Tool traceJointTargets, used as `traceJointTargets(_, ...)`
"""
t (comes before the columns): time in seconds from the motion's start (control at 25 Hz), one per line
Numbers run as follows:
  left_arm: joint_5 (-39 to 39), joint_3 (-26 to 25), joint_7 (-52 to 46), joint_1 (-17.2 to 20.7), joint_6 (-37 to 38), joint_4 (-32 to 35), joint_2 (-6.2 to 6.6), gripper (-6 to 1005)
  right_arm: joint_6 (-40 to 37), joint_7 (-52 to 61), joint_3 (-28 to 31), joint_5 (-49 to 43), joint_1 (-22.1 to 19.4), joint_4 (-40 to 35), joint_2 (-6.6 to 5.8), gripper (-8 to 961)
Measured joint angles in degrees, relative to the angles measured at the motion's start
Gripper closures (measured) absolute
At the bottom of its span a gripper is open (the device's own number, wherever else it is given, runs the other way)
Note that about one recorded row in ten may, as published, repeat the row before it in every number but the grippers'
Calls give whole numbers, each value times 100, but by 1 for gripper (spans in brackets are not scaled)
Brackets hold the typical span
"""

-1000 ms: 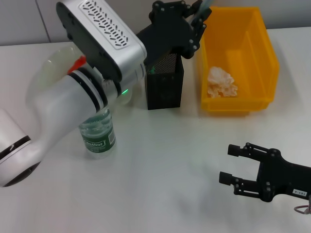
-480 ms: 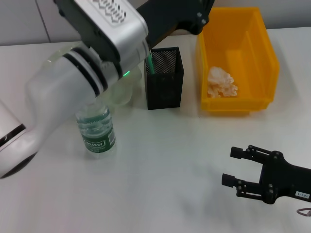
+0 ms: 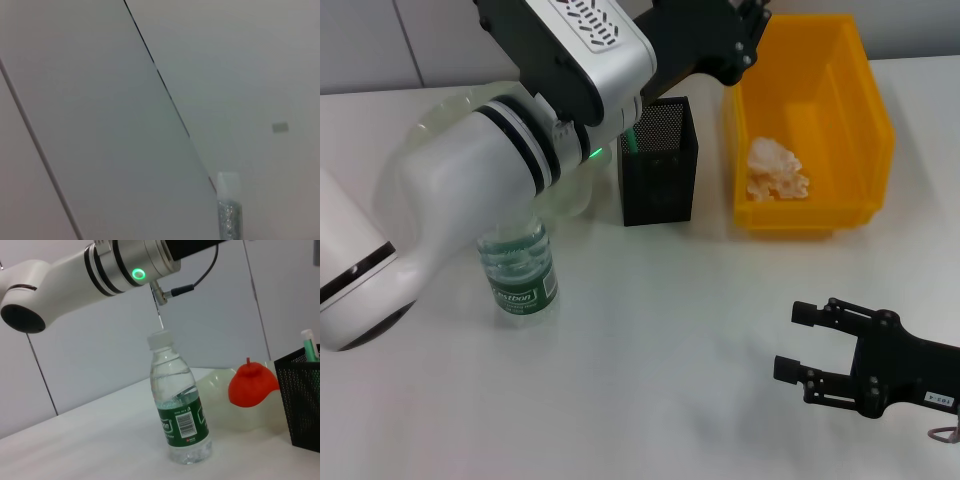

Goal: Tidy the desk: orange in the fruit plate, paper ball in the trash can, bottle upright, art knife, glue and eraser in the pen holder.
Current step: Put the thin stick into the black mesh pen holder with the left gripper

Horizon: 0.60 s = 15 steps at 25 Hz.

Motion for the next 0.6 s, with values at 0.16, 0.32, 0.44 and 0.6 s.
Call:
traceJointTargets(0.16, 117, 6, -23, -14, -138, -30, 0, 852, 4, 2, -2, 0, 5, 0, 4, 171)
traceJointTargets(0.32, 197, 65, -31, -33, -288, -75, 0, 852, 7, 9, 11, 0, 17, 0, 12, 171)
traceJointTargets(0.44, 196, 76, -32, -35, -292, -113, 0, 852, 7, 8, 16, 0, 18, 0, 15, 171)
traceJointTargets(0.6, 183, 82, -52, -21, -296, -98, 0, 852, 7, 9, 17, 0, 19, 0, 17, 171)
